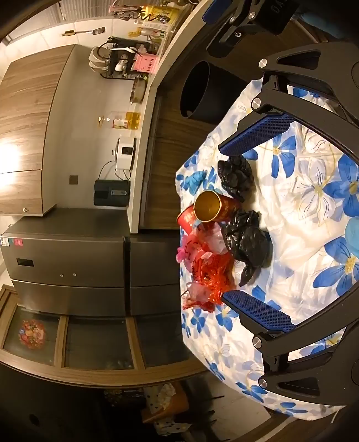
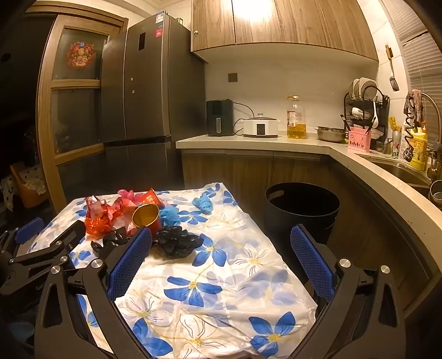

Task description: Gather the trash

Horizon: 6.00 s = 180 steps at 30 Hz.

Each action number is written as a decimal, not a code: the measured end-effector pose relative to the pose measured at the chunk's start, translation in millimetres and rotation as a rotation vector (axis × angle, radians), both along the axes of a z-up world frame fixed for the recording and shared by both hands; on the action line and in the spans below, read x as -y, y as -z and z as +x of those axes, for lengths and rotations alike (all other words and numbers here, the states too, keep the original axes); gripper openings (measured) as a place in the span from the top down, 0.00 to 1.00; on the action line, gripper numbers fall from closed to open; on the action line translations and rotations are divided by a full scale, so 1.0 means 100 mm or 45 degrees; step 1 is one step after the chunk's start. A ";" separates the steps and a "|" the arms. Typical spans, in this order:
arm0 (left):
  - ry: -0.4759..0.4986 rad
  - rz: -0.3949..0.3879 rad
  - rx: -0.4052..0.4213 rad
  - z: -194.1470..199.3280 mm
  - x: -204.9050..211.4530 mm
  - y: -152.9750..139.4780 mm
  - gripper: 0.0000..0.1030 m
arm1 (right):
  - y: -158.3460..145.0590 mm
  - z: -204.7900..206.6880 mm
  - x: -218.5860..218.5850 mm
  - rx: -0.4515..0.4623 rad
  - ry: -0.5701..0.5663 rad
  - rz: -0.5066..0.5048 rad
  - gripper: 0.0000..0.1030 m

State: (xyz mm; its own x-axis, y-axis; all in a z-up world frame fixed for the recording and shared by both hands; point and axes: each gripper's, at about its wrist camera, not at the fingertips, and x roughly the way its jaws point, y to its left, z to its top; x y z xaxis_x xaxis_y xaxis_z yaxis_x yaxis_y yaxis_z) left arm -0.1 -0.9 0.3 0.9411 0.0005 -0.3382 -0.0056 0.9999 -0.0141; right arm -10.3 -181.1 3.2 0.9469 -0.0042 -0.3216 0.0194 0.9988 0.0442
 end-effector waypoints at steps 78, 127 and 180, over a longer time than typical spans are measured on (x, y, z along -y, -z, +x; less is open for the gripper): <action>0.015 -0.010 0.018 -0.02 0.12 -0.05 0.07 | -0.08 -0.05 0.13 0.016 0.020 0.047 0.05; -0.012 -0.052 -0.024 0.40 -0.07 0.37 0.09 | 0.38 0.57 0.18 -0.080 -0.009 0.129 0.05; -0.010 -0.140 -0.154 0.93 -0.46 0.79 0.99 | 1.04 1.47 -0.47 -0.155 -0.389 0.098 0.89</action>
